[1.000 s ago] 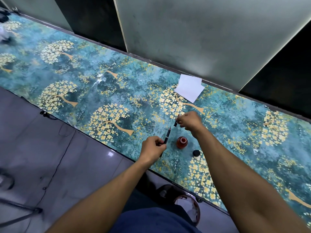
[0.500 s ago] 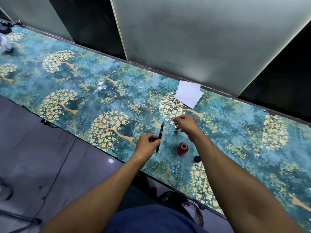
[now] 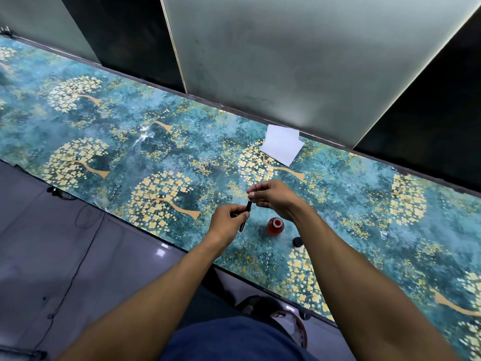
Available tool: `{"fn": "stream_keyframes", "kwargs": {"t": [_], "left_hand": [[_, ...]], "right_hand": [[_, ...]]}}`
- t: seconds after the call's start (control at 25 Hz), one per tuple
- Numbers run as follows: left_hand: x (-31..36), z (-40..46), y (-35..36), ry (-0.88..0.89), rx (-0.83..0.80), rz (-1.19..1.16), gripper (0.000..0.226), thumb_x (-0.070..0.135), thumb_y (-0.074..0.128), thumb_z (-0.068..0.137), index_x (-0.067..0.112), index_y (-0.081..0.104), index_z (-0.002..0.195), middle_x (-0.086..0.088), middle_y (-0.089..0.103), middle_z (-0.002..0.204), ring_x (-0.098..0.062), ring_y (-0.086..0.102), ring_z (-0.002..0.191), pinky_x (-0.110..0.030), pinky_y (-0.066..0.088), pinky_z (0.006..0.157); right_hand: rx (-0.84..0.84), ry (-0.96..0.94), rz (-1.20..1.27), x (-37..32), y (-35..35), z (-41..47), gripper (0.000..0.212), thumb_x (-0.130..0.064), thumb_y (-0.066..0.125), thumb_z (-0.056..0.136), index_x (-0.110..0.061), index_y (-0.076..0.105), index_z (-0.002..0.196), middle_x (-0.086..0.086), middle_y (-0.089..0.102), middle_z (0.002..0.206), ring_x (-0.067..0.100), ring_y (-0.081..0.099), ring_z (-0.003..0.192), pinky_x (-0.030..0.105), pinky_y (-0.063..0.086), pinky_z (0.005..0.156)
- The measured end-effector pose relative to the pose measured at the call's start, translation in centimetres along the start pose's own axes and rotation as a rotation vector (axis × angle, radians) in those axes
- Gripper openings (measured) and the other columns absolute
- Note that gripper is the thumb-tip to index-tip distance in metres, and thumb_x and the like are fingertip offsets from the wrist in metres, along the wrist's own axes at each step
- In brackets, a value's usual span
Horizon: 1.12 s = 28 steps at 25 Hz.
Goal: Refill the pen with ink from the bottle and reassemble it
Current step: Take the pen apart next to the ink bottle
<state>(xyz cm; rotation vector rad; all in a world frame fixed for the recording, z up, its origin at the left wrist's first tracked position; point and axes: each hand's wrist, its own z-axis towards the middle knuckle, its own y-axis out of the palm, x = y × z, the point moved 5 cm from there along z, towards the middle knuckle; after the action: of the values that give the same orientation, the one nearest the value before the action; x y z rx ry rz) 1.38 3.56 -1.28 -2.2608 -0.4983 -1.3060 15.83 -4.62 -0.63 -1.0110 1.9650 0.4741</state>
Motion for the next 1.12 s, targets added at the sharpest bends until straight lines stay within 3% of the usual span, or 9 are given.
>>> {"fn": "stream_keyframes", "kwargs": {"t": [0.2,0.36,0.52,0.68,0.76,0.84,0.96,1.12], "left_hand": [[-1.1,-0.5,0.1,-0.033,0.018,0.038,0.008,0.014,0.071,0.088,0.013,0.073,0.096,-0.003,0.074,0.089,-0.017,0.069,0.085,-0.031,0.056,0.076],[-1.5,-0.8,0.4,-0.041,0.045,0.052,0.009,0.014,0.074,0.085,0.013,0.071,0.093,-0.003,0.073,0.086,-0.016,0.067,0.078,-0.029,0.054,0.071],[-1.8,-0.8,0.4,-0.041,0.049,0.082,0.010,0.017,0.076,0.084,0.015,0.072,0.093,-0.002,0.072,0.085,-0.015,0.067,0.079,-0.028,0.053,0.072],[-2.3,-1.0,-0.2,-0.058,0.061,0.075,0.012,0.017,0.076,0.084,0.011,0.072,0.094,-0.005,0.072,0.088,-0.016,0.068,0.081,-0.021,0.051,0.065],[-2.5,-1.1,-0.2,-0.060,0.055,0.078,0.015,0.018,0.076,0.084,0.009,0.073,0.096,-0.005,0.072,0.088,-0.016,0.068,0.081,-0.020,0.050,0.064],[-2.6,-1.4,-0.4,-0.067,0.058,0.068,0.014,0.018,0.077,0.084,0.011,0.073,0.094,-0.005,0.072,0.088,-0.015,0.067,0.080,-0.020,0.050,0.065],[-2.8,-1.8,-1.0,-0.070,0.059,0.057,0.013,0.018,0.077,0.083,0.012,0.072,0.094,-0.003,0.071,0.087,-0.013,0.067,0.078,-0.016,0.048,0.061],[-3.2,-2.1,-1.9,-0.074,0.051,0.070,0.012,0.020,0.077,0.083,0.015,0.071,0.092,-0.001,0.070,0.086,-0.010,0.064,0.075,-0.010,0.045,0.054]], "right_hand": [[0.068,0.013,-0.050,0.7,0.4,-0.4,0.010,-0.003,0.078,0.084,0.004,0.070,0.085,0.007,0.067,0.067,0.011,0.060,0.056,0.025,0.049,0.057],[0.160,-0.001,-0.089,1.4,0.1,-0.4,0.034,-0.014,0.085,0.079,-0.011,0.057,0.061,0.009,0.059,0.062,0.014,0.051,0.051,0.029,0.042,0.052],[0.238,-0.004,-0.053,1.4,-0.7,-0.7,0.031,-0.016,0.084,0.080,-0.010,0.056,0.067,0.004,0.058,0.060,0.017,0.053,0.055,0.032,0.043,0.056],[0.328,0.010,-0.094,1.2,-1.8,-0.5,0.023,-0.019,0.085,0.080,-0.009,0.065,0.078,0.014,0.074,0.081,0.023,0.068,0.070,0.032,0.050,0.058],[0.366,0.013,-0.199,1.2,-2.2,-0.3,0.024,-0.022,0.085,0.079,-0.011,0.065,0.075,0.016,0.075,0.084,0.028,0.072,0.076,0.037,0.052,0.056],[0.366,0.013,-0.382,1.1,-2.1,0.3,0.030,-0.026,0.084,0.080,-0.012,0.063,0.064,0.013,0.073,0.072,0.032,0.069,0.072,0.046,0.053,0.061],[0.343,0.055,-0.636,1.1,-1.3,1.2,0.046,-0.029,0.082,0.081,-0.017,0.053,0.048,0.004,0.056,0.051,0.026,0.054,0.052,0.036,0.041,0.054],[0.316,0.115,-0.906,1.4,0.0,2.0,0.031,-0.037,0.083,0.078,-0.014,0.068,0.063,0.006,0.069,0.067,0.026,0.066,0.064,0.032,0.049,0.057]]}}
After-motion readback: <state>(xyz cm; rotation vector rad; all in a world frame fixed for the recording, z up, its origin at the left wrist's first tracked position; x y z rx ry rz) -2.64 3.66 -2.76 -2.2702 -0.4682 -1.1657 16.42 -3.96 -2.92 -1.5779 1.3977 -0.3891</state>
